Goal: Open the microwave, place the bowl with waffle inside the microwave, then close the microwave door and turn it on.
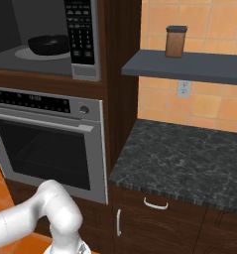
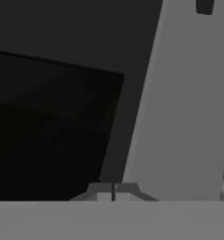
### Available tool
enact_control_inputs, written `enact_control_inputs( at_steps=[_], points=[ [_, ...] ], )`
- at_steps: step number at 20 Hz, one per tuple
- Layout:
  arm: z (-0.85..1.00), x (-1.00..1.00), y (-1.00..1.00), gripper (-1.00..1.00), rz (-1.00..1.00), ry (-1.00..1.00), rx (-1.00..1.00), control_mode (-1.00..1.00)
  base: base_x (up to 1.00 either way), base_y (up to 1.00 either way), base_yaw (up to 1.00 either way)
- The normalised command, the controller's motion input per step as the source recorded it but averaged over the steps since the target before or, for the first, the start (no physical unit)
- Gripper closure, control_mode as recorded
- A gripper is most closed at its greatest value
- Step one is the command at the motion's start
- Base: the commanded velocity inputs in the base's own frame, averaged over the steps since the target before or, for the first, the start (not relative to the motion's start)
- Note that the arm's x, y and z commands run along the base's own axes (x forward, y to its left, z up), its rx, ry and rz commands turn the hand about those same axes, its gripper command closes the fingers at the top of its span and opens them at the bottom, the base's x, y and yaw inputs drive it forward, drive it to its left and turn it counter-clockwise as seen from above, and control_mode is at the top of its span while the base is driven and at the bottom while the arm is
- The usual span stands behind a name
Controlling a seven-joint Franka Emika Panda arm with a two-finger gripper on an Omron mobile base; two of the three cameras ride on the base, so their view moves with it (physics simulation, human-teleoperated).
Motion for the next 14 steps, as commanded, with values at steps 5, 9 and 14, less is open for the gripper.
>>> enact_control_inputs(
  at_steps=[5,9,14],
  points=[
    [0.15,0.77,-1.0,1.0,0.12,0.2,0.36,-1.0,0.0,0.0,0.0],
    [0.04,0.98,-1.0,1.0,0.16,0.17,0.35,-1.0,0.0,0.0,0.0],
    [0.0,0.99,-0.98,1.0,0.27,0.13,0.25,-1.0,0.0,0.0,0.0]
  ],
)
